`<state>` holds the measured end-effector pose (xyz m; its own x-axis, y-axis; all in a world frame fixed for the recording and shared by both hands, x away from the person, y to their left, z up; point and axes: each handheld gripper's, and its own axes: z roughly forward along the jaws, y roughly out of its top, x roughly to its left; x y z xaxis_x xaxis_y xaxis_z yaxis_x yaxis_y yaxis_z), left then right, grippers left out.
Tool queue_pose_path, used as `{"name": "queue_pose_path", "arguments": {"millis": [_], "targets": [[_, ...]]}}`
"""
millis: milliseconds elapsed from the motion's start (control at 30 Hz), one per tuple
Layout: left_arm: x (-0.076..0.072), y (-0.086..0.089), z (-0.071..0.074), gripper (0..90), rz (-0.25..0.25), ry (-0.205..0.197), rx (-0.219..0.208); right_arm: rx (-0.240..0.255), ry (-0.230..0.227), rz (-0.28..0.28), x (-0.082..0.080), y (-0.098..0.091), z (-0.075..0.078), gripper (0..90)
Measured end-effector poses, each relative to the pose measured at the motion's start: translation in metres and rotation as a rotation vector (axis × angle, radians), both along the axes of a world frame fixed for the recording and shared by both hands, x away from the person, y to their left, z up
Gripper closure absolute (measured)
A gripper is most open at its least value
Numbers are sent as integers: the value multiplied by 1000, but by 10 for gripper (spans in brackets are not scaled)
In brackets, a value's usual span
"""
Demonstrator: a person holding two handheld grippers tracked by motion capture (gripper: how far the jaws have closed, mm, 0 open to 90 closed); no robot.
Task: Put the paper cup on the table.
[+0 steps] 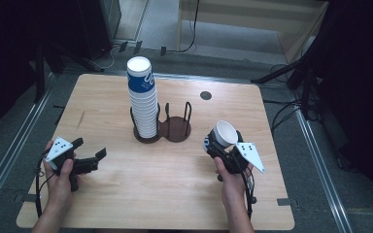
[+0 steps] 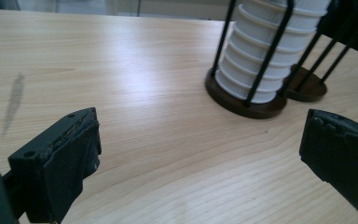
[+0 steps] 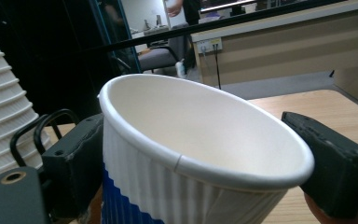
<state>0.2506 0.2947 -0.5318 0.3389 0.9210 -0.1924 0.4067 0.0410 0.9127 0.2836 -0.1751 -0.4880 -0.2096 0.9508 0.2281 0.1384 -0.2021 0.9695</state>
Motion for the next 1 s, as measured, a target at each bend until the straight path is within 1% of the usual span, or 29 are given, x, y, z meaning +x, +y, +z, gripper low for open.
{"name": "queue_pose_path", "arguments": {"millis": [100, 267, 300, 367, 467, 600, 667, 767, 800, 900, 1000], "targets": [[0, 7, -2, 0, 19, 5, 1, -23, -3, -17, 2, -3, -1, 116], [-1, 17, -5, 0, 32, 15, 21, -53, -13, -41, 4, -8, -2, 116], [-1, 19, -5, 0, 33, 16, 21, -59, -11, -45, 5, -8, -3, 116], [-2, 22, -6, 0, 36, 19, 21, -74, -23, -38, 7, -10, -4, 116], [-2, 26, -9, 0, 45, 25, 10, -92, -28, -41, 10, -12, -4, 117], [-1, 27, -15, 0, 49, 38, -4, -87, -29, -64, 17, -15, -6, 117], [0, 27, -17, 0, 55, 44, -15, -93, -22, -65, 22, -17, -7, 116], [0, 27, -18, 0, 56, 43, -23, -104, -6, -76, 29, -19, -9, 117], [0, 27, -19, 0, 55, 45, -21, -110, -6, -84, 32, -20, -10, 116], [0, 25, -19, 0, 49, 40, -12, -101, 8, -103, 41, -24, -12, 116], [0, 25, -19, 0, 52, 34, -22, -127, 22, -128, 50, -26, -13, 116]]}}
